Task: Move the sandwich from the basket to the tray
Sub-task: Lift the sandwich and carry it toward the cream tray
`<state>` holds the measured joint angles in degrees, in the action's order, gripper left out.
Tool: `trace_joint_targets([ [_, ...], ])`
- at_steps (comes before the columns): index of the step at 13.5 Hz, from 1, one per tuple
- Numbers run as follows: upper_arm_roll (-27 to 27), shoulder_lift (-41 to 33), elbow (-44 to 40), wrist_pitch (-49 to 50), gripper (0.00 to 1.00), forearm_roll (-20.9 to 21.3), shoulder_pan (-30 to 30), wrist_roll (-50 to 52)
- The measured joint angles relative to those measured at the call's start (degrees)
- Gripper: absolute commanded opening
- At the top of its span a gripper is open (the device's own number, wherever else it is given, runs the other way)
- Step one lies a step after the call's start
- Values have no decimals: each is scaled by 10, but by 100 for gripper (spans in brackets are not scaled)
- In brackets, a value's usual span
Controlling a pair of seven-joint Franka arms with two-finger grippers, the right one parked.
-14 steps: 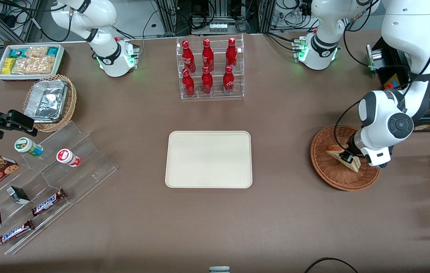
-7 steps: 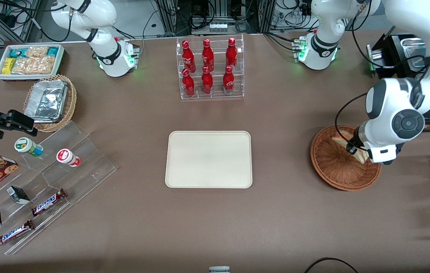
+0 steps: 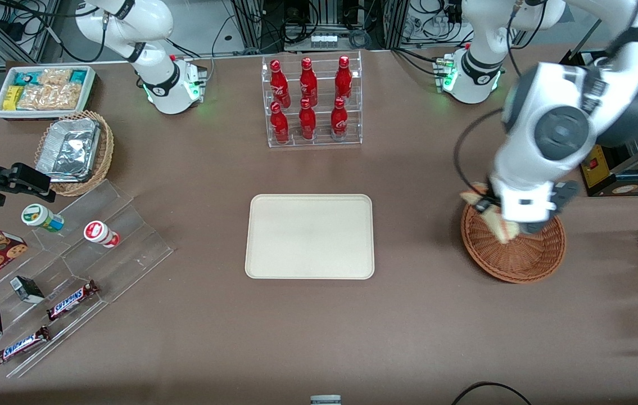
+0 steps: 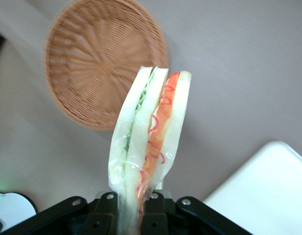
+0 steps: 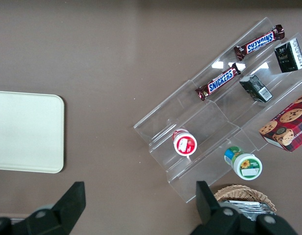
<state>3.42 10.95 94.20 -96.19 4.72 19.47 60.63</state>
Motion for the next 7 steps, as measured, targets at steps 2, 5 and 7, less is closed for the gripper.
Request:
trace_joint_targets([
  [2,1,10,-11,-24,12,-6,54,-24],
  [5,2,37,-14,-66,12,-6,116,-45],
  [7,3,63,-14,-103,12,-6,147,-61],
])
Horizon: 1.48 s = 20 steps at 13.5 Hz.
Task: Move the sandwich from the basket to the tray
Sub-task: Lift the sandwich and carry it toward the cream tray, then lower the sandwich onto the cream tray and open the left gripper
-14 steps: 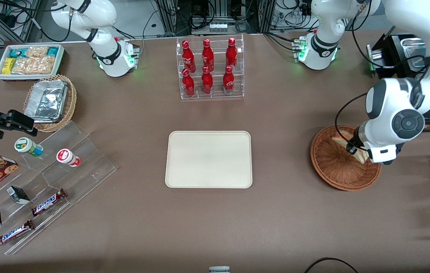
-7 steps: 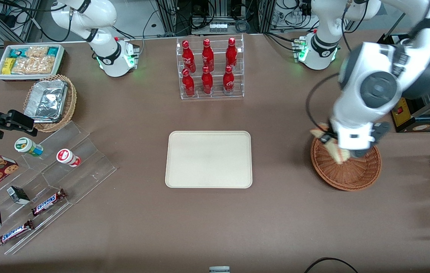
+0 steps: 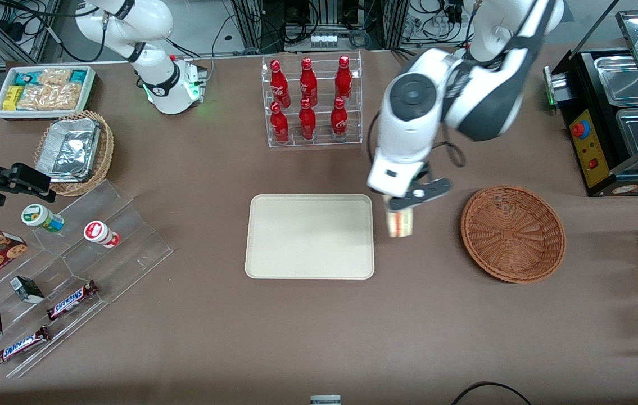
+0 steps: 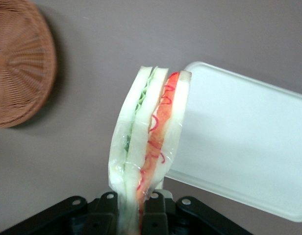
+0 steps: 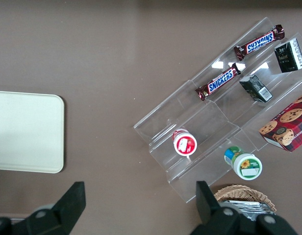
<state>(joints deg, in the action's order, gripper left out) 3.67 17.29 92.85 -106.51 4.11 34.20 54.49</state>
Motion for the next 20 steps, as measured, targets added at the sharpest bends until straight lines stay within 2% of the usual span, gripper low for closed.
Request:
trace_joint_targets([
  [4,0,80,0,-103,13,0,50,-2],
  [7,-1,129,0,-153,13,1,57,-2],
  [15,-3,199,-1,-194,14,15,60,-7],
  [16,-3,205,-1,-198,18,15,60,-7],
  [17,-3,210,-1,-200,37,16,60,-8],
  [18,-3,212,-2,-203,73,16,60,-8],
  [19,-3,212,-3,-204,99,16,60,-8],
  [20,-3,212,-4,-204,100,16,60,-9],
])
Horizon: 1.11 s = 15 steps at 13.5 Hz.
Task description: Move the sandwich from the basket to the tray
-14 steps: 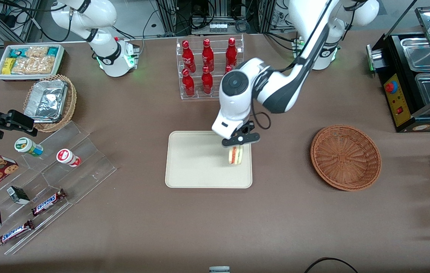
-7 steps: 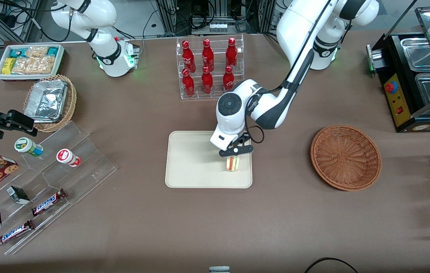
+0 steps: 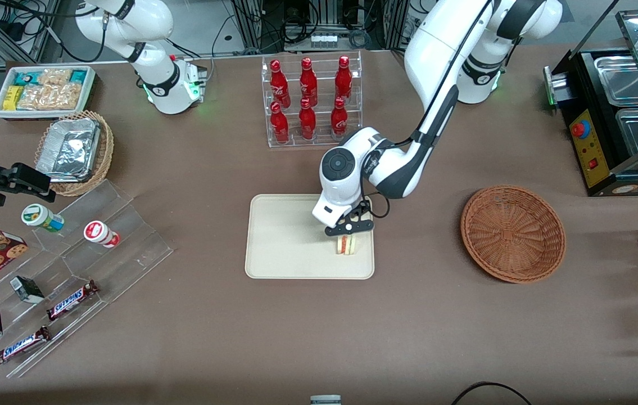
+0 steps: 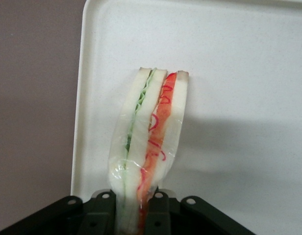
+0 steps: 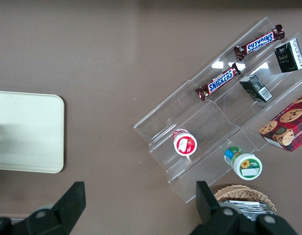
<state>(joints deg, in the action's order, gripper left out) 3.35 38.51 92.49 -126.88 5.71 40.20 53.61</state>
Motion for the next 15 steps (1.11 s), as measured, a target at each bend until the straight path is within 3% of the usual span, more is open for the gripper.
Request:
trace_joint_targets([
  [7,-9,-39,-24,50,100,0,-2,5],
  [11,-16,-135,-31,165,100,0,-18,13],
  [15,-19,-251,-32,307,100,1,-72,-19],
])
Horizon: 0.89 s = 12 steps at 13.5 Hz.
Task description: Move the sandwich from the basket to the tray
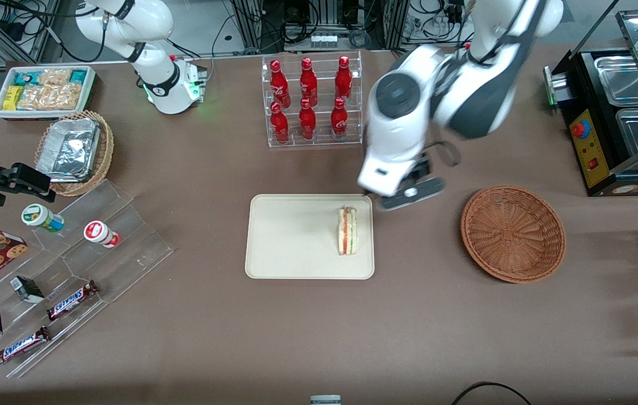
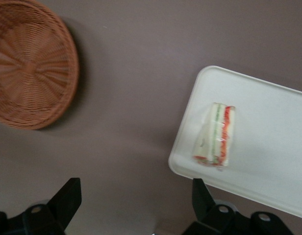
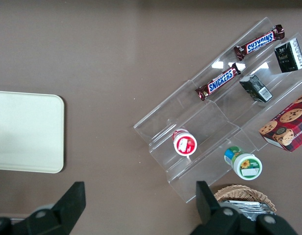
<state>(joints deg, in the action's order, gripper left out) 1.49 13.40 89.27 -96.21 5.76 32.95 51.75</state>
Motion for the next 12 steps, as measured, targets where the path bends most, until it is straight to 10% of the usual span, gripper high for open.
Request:
trace_joint_targets([
  [12,-105,-289,33,206,100,-35,-129,-321],
])
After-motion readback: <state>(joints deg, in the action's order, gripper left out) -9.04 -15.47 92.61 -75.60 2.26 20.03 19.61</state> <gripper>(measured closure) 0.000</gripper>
